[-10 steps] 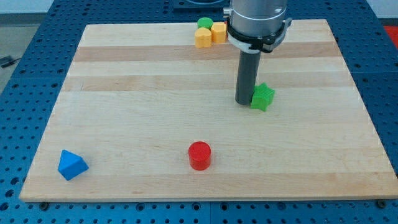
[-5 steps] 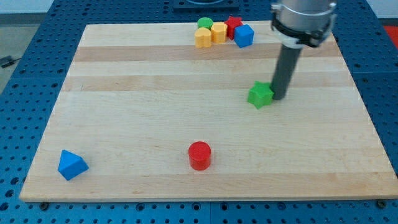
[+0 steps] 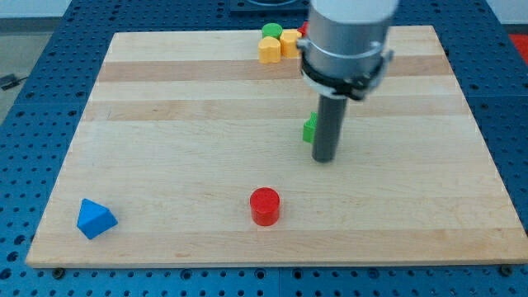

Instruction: Move the green star to the bottom of the yellow hexagon

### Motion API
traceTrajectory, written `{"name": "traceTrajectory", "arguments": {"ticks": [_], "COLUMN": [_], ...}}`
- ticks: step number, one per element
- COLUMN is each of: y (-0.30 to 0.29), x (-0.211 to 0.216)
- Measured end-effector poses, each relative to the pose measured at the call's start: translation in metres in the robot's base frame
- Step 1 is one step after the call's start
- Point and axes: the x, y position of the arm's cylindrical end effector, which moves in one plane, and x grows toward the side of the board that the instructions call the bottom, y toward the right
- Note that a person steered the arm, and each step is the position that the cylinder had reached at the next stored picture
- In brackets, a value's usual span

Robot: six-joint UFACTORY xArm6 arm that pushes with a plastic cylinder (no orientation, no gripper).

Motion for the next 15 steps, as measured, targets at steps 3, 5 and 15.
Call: {"name": "traceTrajectory", "arguments": {"ticks": [3, 5, 15], "y": [-0.038, 0.01, -0.052], "x": [-0.057, -0.026, -0.158]}}
